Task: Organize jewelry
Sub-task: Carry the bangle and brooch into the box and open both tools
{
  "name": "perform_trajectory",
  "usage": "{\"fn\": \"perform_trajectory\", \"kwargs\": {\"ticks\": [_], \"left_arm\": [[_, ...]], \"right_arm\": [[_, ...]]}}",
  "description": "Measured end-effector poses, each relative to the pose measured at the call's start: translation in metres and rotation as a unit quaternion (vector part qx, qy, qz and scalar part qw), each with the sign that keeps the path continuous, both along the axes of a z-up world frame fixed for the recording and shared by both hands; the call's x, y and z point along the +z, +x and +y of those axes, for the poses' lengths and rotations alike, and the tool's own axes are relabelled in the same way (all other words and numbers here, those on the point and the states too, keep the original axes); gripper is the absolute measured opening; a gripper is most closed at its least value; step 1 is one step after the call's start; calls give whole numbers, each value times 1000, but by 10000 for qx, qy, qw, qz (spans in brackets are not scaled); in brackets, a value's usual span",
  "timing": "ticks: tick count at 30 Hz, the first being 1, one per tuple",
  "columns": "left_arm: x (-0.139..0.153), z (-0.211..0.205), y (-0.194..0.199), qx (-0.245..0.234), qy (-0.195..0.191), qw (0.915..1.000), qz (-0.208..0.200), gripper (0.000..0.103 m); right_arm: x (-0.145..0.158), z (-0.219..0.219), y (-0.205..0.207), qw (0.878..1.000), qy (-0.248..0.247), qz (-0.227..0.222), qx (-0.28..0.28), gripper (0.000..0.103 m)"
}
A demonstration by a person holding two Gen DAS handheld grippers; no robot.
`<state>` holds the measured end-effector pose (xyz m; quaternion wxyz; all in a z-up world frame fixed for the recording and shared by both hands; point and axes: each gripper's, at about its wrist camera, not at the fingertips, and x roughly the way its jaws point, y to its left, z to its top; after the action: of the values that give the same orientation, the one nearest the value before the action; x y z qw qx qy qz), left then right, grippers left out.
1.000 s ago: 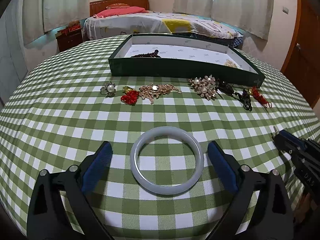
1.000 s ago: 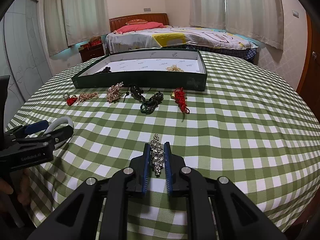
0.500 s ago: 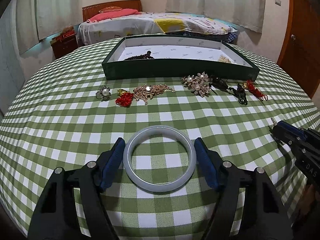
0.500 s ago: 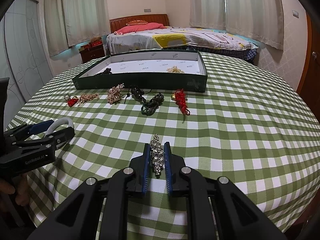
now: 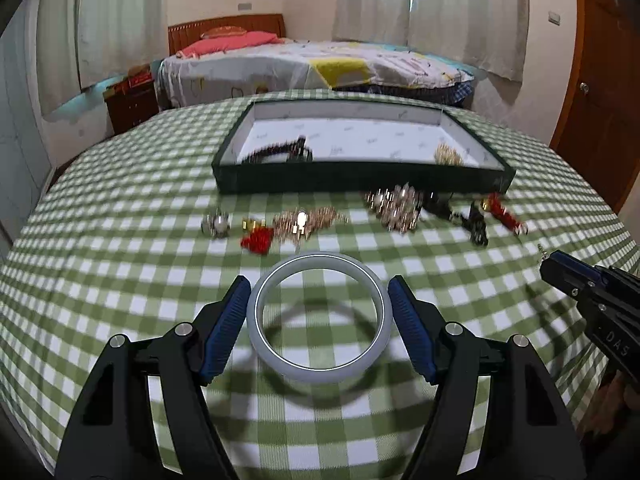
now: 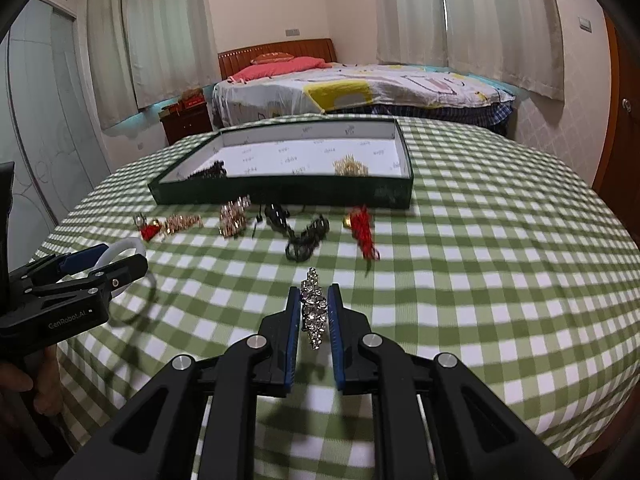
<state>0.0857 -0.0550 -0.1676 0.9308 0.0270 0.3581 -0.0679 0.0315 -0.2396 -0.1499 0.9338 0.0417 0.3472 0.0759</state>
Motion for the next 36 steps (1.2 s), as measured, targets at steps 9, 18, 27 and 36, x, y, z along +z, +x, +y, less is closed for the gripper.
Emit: {"fn": "perform_trajectory", "kwargs": {"ticks": [9, 18, 27, 36], "left_arm": [[30, -6, 35, -19, -29, 9994, -347, 69], [49, -20, 88, -79, -159, 9984, -544, 69], [41, -30, 145, -53, -191, 9990, -394, 69], [2, -32, 177, -80, -79, 9997, 228, 69]], "right_arm": [[33, 7, 33, 9991, 161, -363, 109, 15], [68, 19, 87, 9961, 256, -816, 221, 15], [59, 20, 140, 9970, 394, -637, 205, 15], [19, 24, 173, 9988, 406, 38, 258, 15]]}}
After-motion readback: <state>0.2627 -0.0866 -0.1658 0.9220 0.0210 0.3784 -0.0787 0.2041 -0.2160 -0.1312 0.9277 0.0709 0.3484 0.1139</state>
